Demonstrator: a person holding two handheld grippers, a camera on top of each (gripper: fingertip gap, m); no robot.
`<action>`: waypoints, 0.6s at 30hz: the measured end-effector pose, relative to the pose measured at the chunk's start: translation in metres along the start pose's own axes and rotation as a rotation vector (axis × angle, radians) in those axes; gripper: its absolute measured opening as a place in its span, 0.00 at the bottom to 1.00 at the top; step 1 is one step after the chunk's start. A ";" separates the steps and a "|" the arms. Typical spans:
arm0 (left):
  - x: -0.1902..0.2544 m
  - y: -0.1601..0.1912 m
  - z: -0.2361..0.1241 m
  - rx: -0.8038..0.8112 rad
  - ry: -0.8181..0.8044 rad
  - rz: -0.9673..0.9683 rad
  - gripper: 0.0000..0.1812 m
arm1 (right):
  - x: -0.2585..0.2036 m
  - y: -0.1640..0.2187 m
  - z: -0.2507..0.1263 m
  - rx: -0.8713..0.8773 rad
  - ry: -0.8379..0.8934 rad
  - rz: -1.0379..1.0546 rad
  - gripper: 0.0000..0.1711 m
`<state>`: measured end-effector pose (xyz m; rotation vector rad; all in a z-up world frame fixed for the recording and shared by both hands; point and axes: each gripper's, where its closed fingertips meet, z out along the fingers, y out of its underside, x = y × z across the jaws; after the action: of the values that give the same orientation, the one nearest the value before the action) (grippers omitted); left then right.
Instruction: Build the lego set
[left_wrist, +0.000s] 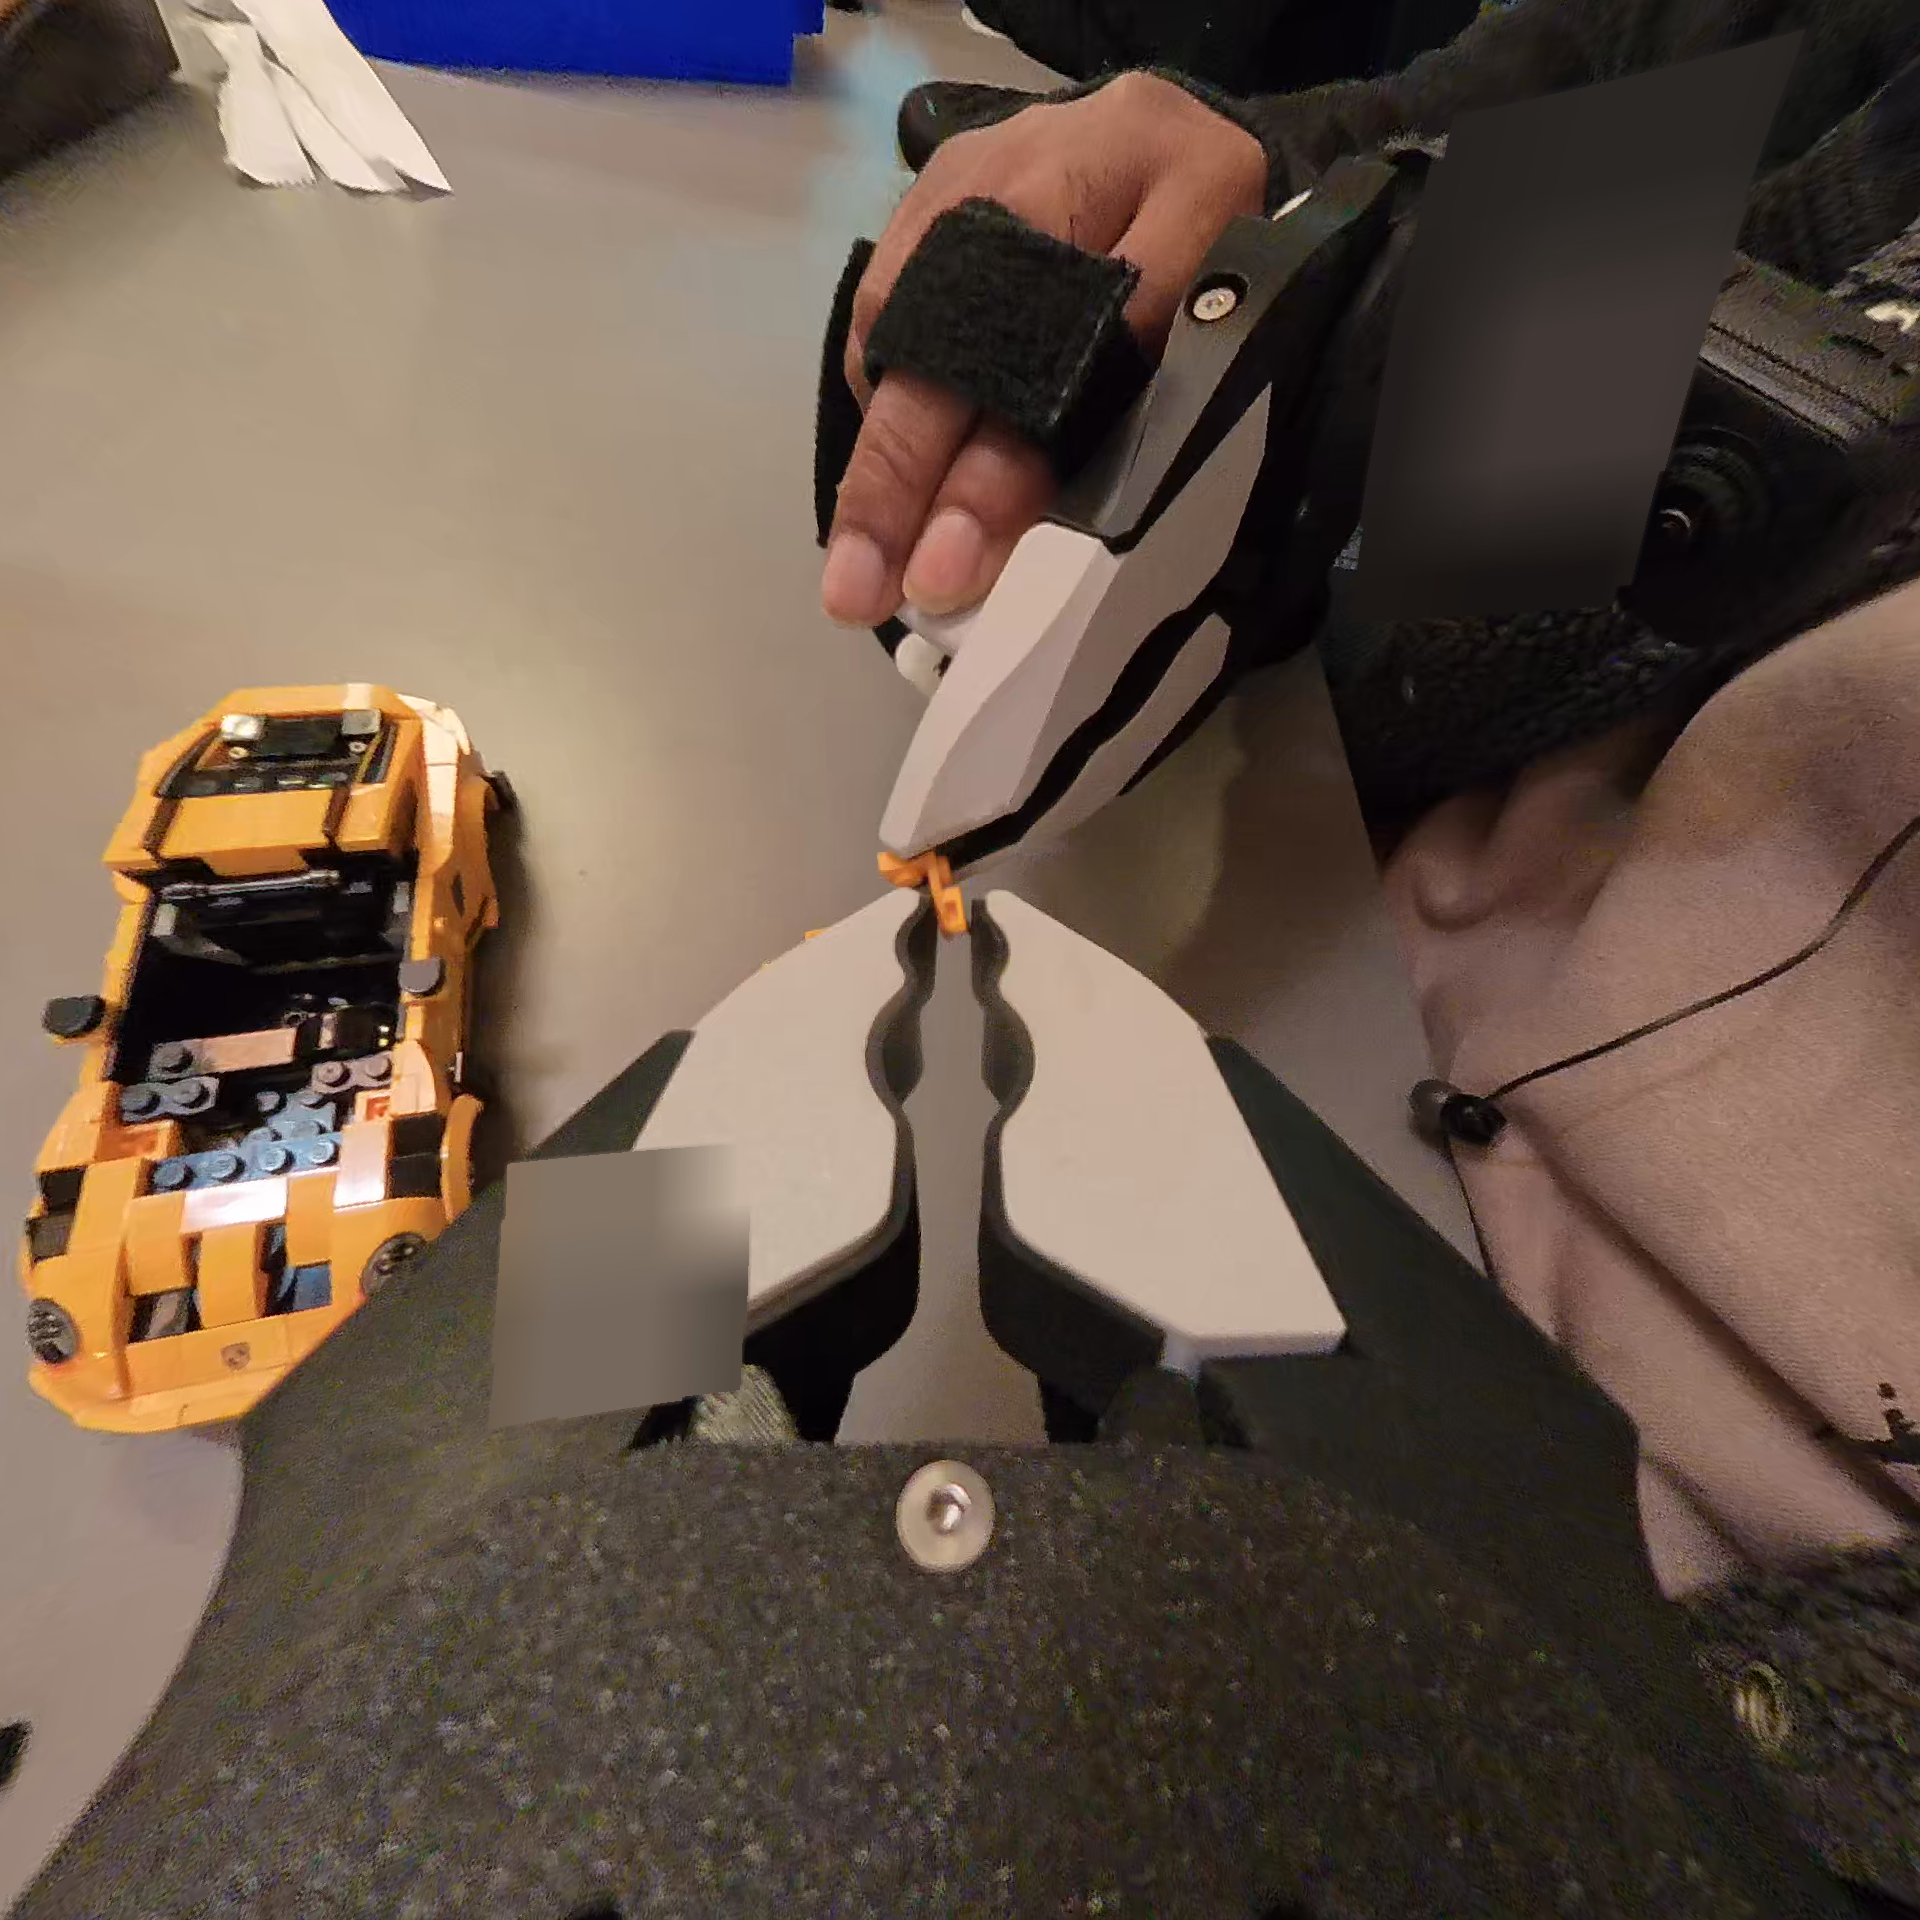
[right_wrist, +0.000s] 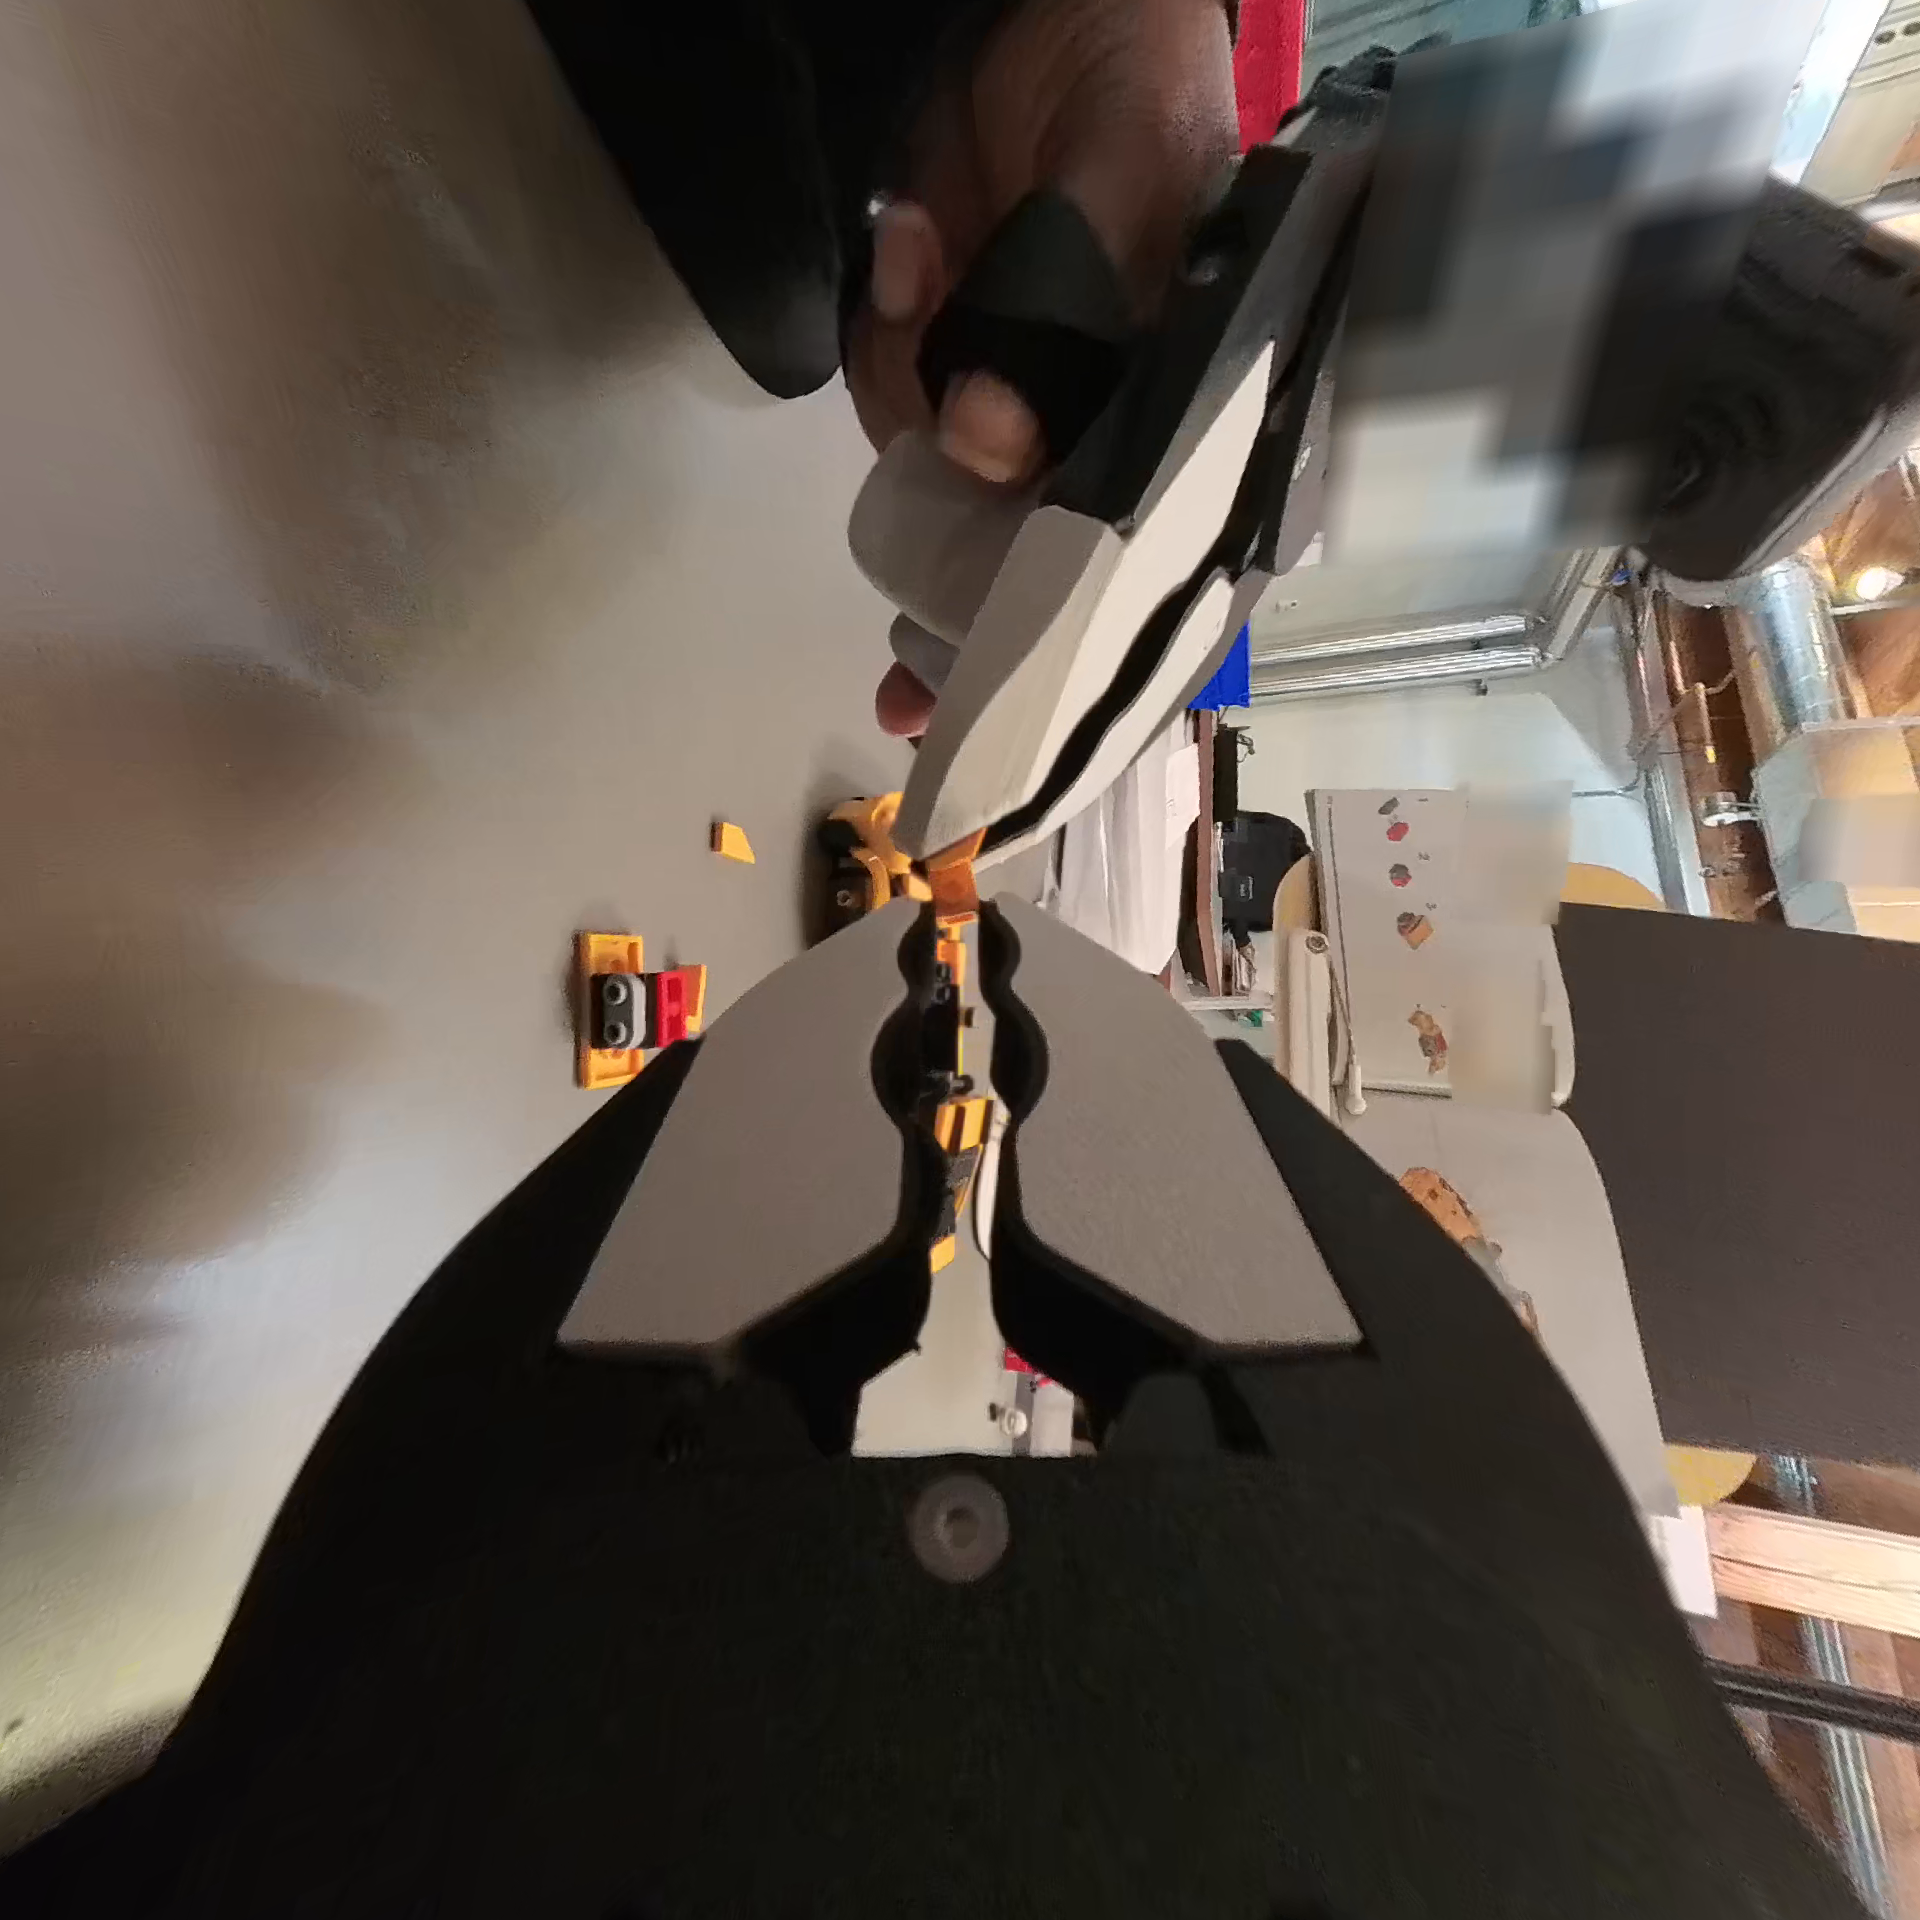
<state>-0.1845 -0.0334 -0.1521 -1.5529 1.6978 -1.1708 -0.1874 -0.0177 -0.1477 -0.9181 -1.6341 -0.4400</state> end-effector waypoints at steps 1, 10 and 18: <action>-0.001 0.000 -0.001 0.005 -0.009 0.010 0.03 | 0.001 0.000 0.001 -0.002 0.004 0.002 0.04; -0.013 0.009 -0.002 -0.020 -0.127 0.187 0.02 | -0.004 0.004 0.006 -0.018 -0.033 0.175 0.06; -0.031 0.018 -0.003 -0.052 -0.309 0.380 0.03 | -0.004 0.011 -0.002 0.118 -0.286 0.851 0.14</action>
<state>-0.1902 -0.0040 -0.1716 -1.2851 1.7223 -0.6631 -0.1782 -0.0136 -0.1530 -1.5170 -1.3328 0.3842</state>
